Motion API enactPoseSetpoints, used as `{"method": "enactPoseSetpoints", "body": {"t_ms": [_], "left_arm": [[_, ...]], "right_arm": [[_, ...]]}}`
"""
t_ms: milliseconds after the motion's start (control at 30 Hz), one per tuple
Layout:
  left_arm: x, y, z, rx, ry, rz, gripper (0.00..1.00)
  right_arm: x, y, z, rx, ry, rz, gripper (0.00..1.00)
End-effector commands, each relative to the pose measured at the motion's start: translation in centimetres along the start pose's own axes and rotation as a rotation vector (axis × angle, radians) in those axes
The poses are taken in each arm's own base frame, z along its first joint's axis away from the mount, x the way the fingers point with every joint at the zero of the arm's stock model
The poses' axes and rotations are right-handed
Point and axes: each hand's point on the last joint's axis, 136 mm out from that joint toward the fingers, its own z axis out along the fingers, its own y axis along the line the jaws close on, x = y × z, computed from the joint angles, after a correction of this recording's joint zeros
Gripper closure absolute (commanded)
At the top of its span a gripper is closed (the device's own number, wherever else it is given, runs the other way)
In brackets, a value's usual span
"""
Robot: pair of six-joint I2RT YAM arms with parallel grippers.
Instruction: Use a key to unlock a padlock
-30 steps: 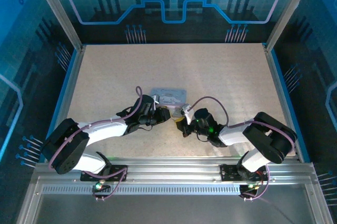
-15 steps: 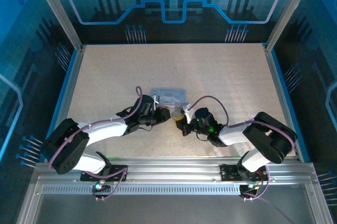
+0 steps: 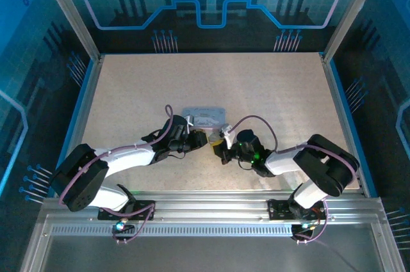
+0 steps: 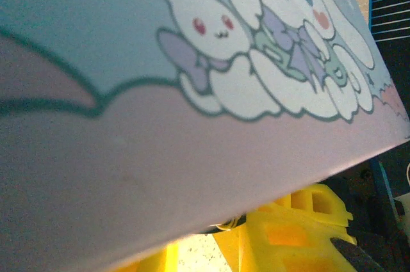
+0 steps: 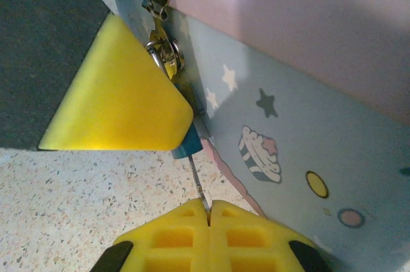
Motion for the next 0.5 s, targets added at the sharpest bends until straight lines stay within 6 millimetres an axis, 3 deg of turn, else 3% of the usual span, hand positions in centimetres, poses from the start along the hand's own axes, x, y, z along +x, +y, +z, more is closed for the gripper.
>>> {"method": "enactPoseSetpoints", "body": {"t_ms": [0,467], "left_arm": [[-1.3,-3.8,-1.1,0.113,-0.034,0.036,0.75],[-1.1,-4.2,-1.0,0.123,-0.011,0.047,0.75]], "right_arm": [[-2.6,0.4,0.4,-0.029,-0.08,-0.029,0.97],[-4.4,-0.1,0.6,-0.074,-0.126,-0.063,0.97]]}}
